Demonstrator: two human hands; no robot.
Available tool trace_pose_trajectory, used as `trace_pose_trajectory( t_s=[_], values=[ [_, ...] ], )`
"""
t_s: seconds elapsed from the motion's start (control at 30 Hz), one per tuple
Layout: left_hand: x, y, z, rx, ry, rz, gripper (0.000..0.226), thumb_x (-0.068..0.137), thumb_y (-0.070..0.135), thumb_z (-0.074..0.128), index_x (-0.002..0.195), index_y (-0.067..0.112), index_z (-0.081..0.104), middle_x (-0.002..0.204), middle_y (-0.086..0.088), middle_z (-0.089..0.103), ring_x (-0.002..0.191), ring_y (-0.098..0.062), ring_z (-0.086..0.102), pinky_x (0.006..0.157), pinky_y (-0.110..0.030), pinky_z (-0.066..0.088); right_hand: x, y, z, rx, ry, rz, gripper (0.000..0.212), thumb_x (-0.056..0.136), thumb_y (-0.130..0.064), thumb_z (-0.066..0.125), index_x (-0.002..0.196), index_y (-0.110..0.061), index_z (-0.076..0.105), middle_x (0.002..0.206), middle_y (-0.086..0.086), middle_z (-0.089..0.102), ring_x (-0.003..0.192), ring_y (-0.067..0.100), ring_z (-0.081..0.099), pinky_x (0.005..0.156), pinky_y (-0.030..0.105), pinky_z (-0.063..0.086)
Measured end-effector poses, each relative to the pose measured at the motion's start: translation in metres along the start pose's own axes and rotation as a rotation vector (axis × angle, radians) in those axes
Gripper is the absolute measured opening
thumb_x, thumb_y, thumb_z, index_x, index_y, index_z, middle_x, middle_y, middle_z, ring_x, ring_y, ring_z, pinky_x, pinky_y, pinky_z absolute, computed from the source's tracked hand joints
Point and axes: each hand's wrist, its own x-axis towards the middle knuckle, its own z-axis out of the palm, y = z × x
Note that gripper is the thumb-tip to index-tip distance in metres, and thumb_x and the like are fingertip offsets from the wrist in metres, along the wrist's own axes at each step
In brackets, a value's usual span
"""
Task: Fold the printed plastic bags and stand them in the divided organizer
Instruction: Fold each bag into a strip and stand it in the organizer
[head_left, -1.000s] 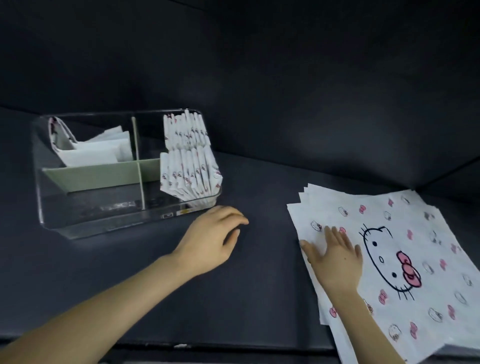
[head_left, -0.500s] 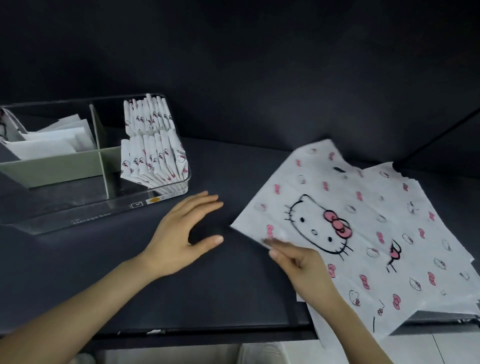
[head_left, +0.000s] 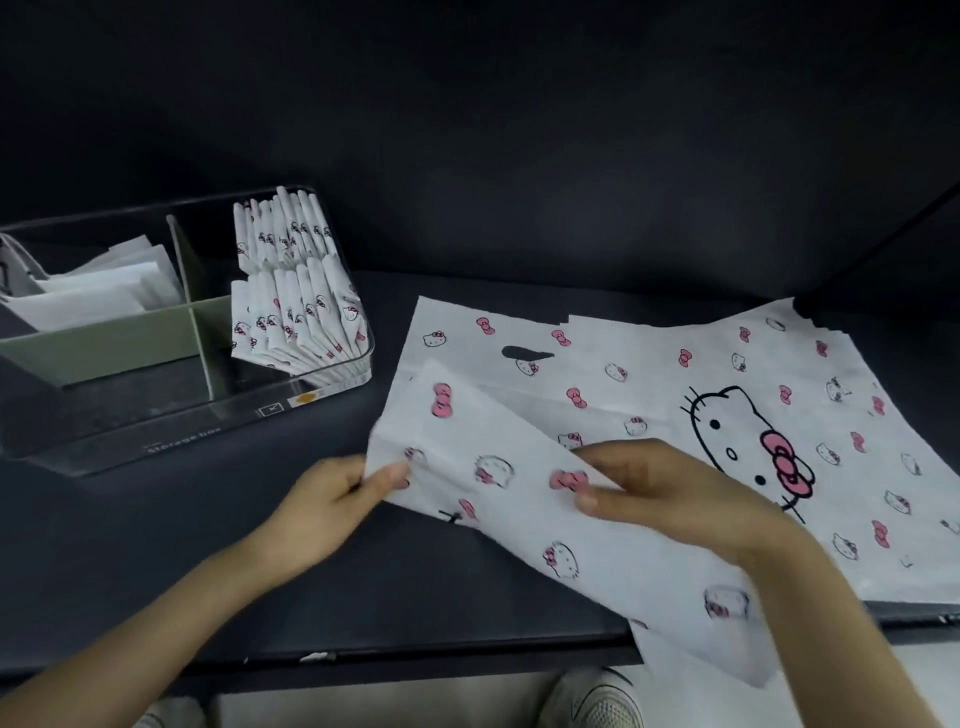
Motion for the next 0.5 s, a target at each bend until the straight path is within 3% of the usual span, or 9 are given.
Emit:
trace_pose_trajectory(
  t_s=[0.07, 0.17, 0.27, 0.33, 0.4, 0.5],
  values=[
    [0.001, 0.004, 0.001, -0.124, 0.077, -0.057, 0.030, 0.088, 0.038, 0.050, 0.086, 0.019, 0.073, 0.093, 0.013, 0.074, 0.086, 0.005, 0.066, 0.078, -0.007, 0.045, -0.017, 0.005, -0.022, -0.077, 0.016, 0.064, 0.035, 0.078, -0.039, 0.072, 0.108, -0.021, 0.071, 0.110, -0.005, 0.072, 0.106, 0.011, 0.066, 0.090, 0.023, 0.050],
    [0.000, 0.010, -0.001, -0.157, 0.069, -0.095, 0.030, 0.091, 0.035, 0.047, 0.089, 0.017, 0.071, 0.092, 0.005, 0.074, 0.087, 0.004, 0.065, 0.078, -0.009, 0.044, -0.043, 0.023, -0.052, -0.082, 0.192, 0.042, 0.059, 0.057, -0.068, 0.078, 0.095, -0.023, 0.077, 0.102, 0.001, 0.074, 0.101, 0.016, 0.068, 0.081, 0.017, 0.050],
    [0.002, 0.009, 0.001, 0.015, 0.150, -0.135, 0.025, 0.097, 0.031, 0.048, 0.084, 0.022, 0.067, 0.087, 0.011, 0.070, 0.085, 0.006, 0.063, 0.073, -0.008, 0.042, -0.049, 0.035, -0.056, 0.224, 0.333, 0.012, 0.083, 0.044, -0.080, 0.075, 0.109, -0.028, 0.072, 0.109, 0.009, 0.071, 0.101, 0.025, 0.067, 0.074, 0.024, 0.055],
    [0.004, 0.007, 0.002, 0.115, 0.188, -0.142, 0.023, 0.098, 0.033, 0.046, 0.091, 0.022, 0.065, 0.090, 0.014, 0.067, 0.093, -0.003, 0.063, 0.076, -0.015, 0.043, -0.038, 0.043, -0.050, 0.431, 0.419, 0.054, 0.099, 0.038, -0.081, 0.076, 0.123, -0.032, 0.062, 0.112, 0.010, 0.070, 0.096, 0.026, 0.070, 0.066, 0.028, 0.057],
    [0.007, 0.007, 0.001, 0.161, 0.202, -0.143, 0.017, 0.099, 0.031, 0.045, 0.107, 0.027, 0.059, 0.092, 0.018, 0.065, 0.095, -0.007, 0.062, 0.077, -0.023, 0.044, -0.019, 0.050, -0.041, 0.508, 0.532, 0.099, 0.098, 0.040, -0.070, 0.083, 0.127, -0.032, 0.056, 0.112, 0.006, 0.071, 0.092, 0.023, 0.071, 0.064, 0.028, 0.056],
    [0.009, 0.011, 0.003, 0.207, 0.198, -0.126, 0.041, 0.099, 0.025, 0.049, 0.138, 0.033, 0.040, 0.092, 0.019, 0.063, 0.091, -0.010, 0.064, 0.077, -0.029, 0.046, 0.011, 0.054, -0.028, 0.532, 0.772, 0.155, 0.055, 0.074, -0.024, 0.080, 0.124, -0.024, 0.057, 0.107, 0.002, 0.069, 0.087, 0.019, 0.069, 0.067, 0.027, 0.052]
  ],
)
